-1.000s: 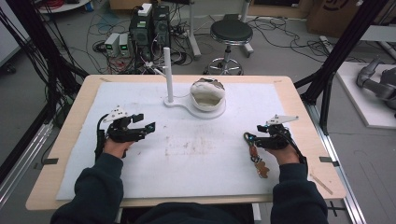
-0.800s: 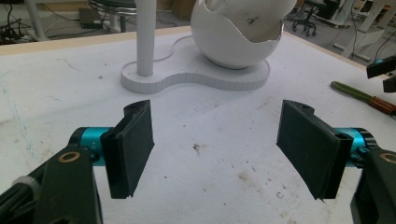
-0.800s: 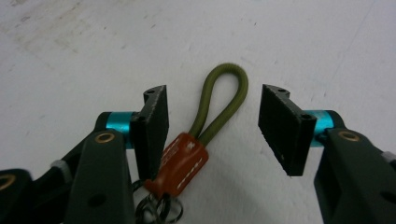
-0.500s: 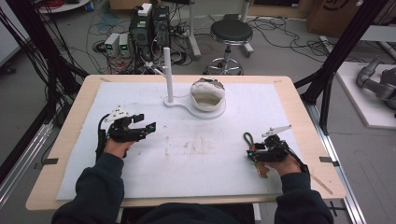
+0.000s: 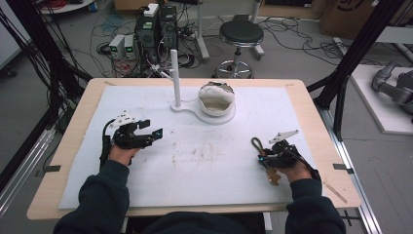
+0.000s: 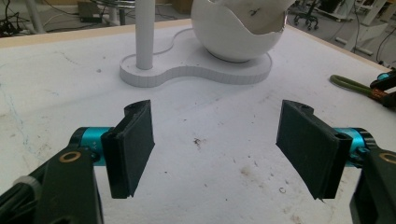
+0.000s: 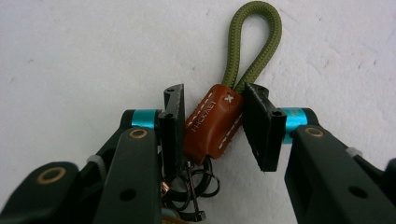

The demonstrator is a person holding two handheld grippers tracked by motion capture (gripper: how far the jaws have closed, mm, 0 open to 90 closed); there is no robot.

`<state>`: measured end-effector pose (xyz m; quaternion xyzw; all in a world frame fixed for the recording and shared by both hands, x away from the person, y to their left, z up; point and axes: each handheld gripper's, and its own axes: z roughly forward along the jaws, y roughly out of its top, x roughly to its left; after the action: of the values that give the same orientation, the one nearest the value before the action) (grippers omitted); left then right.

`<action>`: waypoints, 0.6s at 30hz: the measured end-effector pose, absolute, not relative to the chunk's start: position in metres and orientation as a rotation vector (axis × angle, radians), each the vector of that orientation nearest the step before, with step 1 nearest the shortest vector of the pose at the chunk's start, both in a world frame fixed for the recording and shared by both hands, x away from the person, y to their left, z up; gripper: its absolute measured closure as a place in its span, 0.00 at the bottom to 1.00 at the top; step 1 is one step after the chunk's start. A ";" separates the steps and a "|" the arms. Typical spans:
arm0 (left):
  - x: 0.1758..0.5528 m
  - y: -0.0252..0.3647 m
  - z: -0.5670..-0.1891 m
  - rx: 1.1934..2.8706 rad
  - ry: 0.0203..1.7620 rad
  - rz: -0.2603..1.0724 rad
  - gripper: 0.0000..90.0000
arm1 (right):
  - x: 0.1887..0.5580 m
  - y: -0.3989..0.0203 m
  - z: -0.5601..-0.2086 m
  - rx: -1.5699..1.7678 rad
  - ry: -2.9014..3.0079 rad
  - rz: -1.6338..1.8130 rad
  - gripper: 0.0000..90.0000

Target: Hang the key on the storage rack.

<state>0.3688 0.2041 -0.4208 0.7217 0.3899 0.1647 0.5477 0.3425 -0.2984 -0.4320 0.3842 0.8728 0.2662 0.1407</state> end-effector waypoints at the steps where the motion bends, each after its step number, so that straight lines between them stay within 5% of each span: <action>1: 0.369 0.204 -0.421 1.712 0.923 0.391 0.30 | 0.342 -0.297 -0.432 1.080 2.519 0.759 0.69; 18: 0.368 0.206 -0.421 1.716 0.934 0.386 0.30 | 0.343 -0.313 -0.410 1.111 2.289 1.284 0.72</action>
<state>0.3684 0.2057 -0.4209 0.7230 0.3936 0.1626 0.5439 0.3430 -0.3133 -0.4102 0.3856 0.7946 0.4457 0.1456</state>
